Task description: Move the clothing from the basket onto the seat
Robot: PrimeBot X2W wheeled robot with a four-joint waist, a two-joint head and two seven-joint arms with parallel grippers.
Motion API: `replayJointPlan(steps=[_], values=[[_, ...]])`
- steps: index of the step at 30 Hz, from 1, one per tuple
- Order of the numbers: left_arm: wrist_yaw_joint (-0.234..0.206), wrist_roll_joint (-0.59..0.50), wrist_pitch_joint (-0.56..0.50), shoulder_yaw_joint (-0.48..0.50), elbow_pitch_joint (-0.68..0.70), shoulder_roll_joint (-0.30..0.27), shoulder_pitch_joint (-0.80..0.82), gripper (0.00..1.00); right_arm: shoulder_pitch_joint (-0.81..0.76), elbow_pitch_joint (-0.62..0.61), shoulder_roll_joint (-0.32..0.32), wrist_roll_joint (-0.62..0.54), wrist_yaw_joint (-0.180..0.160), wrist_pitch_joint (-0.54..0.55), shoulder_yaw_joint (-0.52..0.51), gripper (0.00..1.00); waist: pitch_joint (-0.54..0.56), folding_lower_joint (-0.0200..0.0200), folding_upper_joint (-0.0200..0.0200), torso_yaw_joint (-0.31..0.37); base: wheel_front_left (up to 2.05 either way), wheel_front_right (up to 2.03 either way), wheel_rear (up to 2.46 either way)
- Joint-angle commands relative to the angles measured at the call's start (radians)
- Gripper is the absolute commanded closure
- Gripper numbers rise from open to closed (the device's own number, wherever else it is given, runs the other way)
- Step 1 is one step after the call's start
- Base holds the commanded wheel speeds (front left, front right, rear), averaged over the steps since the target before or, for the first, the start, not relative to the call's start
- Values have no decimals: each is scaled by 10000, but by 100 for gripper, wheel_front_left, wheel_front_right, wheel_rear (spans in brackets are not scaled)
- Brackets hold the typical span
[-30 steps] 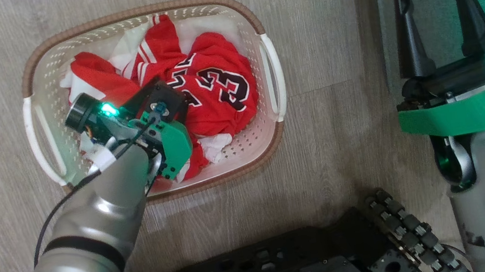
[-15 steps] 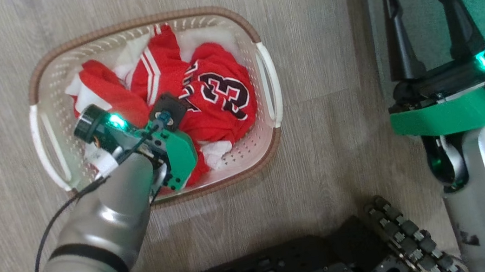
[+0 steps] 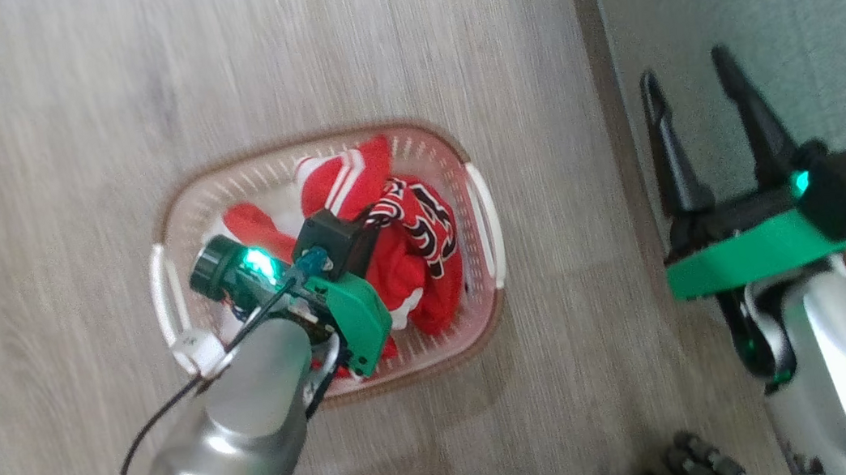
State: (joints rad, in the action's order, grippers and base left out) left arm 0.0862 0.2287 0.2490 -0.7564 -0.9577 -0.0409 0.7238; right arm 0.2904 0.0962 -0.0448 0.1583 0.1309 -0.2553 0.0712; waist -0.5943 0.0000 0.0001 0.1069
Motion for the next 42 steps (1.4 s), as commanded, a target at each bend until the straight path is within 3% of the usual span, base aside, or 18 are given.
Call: replayJointPlan(steps=[1,10,20,31,42], values=[[-80,130,125,395,583,-151,-380,100,-375,-120,-54,-65,-2,-65,190,0,1366,0,-1,-316,0,0,0],[-223,473,126,1041,2222,-357,-1419,100,-1375,558,-54,-195,-2,-65,179,0,3576,0,-1,-627,0,0,0],[-232,684,127,1394,3160,-620,-1722,100,-2401,1025,-54,-64,-2,-65,602,0,5800,0,-1,-845,0,0,0],[-64,664,-291,1177,4150,-703,-932,100,-2472,1171,-54,198,-2,-65,1596,0,6677,0,-1,-1237,0,0,0],[-103,818,-827,866,5037,-406,-436,100,-1174,1729,-54,542,-2,-65,3214,0,6977,0,-1,-1544,0,0,0]])
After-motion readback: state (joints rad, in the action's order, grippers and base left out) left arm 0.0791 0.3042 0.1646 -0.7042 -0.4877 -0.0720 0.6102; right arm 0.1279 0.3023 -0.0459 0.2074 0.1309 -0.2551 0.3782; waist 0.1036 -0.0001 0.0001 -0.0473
